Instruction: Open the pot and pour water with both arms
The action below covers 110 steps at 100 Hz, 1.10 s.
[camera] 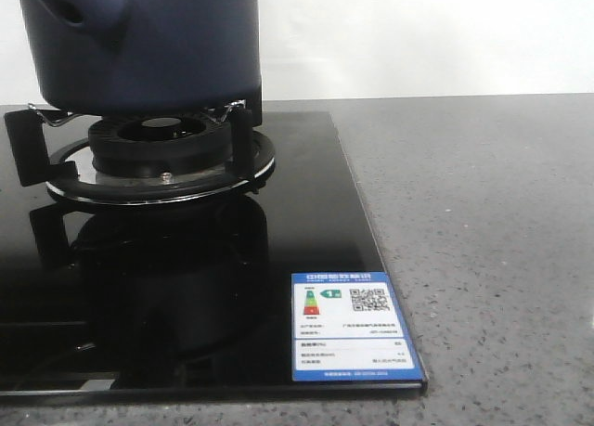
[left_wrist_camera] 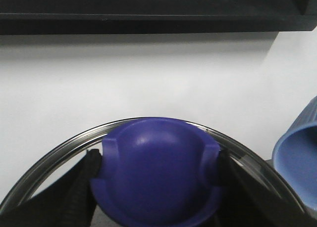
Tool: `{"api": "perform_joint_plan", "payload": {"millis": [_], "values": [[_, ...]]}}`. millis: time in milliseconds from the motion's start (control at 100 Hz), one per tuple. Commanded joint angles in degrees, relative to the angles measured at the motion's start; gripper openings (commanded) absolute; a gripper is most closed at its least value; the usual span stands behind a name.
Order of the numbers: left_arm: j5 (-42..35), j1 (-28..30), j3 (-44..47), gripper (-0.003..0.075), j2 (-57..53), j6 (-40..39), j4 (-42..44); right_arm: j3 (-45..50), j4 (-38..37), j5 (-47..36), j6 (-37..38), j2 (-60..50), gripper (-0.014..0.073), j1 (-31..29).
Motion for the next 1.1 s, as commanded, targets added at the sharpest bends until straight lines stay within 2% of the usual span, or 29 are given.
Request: {"api": "perform_joint_plan", "payload": {"millis": [0, 150, 300, 390, 810, 1090], "values": [[-5.16, 0.1, -2.56, 0.0328, -1.42, -0.05, -0.17, -2.44, -1.87, 4.81, 8.64, -2.65, 0.0337, 0.1], [-4.47, 0.1, -2.56, 0.0328, -1.42, -0.05, -0.17, -2.44, -1.12, 7.62, 21.82, -3.69, 0.0336, -1.1], [-4.33, 0.1, -2.56, 0.0328, -1.42, -0.05, -0.17, -0.64, 0.7, 5.03, 36.56, -6.78, 0.0336, -4.44], [-4.33, 0.1, -2.56, 0.0328, -1.42, -0.05, -0.17, 2.35, 0.7, 2.57, 42.51, -9.65, 0.0336, -7.56], [-4.33, 0.1, -2.56, 0.0328, -1.39, -0.05, -0.17, 20.0, 0.35, -12.49, 61.02, -22.65, 0.0336, -25.0], [-4.33, 0.1, -2.56, 0.0328, -1.39, -0.05, -0.17, 27.98, 0.35, -23.78, 67.76, -25.4, 0.0336, -35.7]]}}
